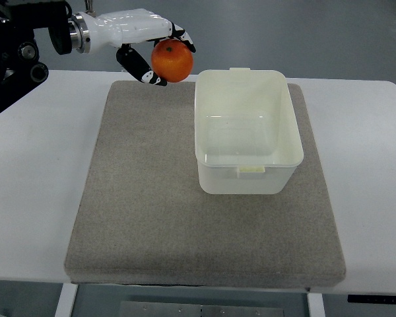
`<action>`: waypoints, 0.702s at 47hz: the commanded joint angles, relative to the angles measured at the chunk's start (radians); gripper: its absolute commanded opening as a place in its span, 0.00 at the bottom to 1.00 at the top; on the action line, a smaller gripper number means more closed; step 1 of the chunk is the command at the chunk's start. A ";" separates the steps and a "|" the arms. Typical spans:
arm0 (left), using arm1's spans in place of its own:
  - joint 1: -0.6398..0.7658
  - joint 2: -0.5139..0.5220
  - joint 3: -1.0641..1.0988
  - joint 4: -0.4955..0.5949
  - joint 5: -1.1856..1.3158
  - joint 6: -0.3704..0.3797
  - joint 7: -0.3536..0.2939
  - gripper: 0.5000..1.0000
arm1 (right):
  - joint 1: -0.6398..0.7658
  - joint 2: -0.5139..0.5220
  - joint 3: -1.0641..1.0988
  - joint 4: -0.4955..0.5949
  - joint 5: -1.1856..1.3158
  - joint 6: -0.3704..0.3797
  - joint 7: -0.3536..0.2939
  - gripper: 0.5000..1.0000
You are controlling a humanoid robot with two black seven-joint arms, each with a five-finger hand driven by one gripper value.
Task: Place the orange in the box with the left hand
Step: 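Lift the orange with the left hand and carry it over the box, then lower the orange into the box and open the left hand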
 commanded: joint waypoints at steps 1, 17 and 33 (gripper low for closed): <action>-0.007 -0.058 0.007 0.001 0.002 -0.015 0.002 0.00 | 0.000 0.000 0.000 0.000 0.000 0.001 0.000 0.85; -0.019 -0.196 0.033 0.014 0.026 -0.018 0.005 0.00 | 0.000 0.000 0.000 0.000 0.000 -0.001 0.000 0.85; -0.004 -0.317 0.058 0.067 0.178 -0.005 0.038 0.00 | 0.000 0.000 0.000 0.000 0.000 -0.001 0.000 0.85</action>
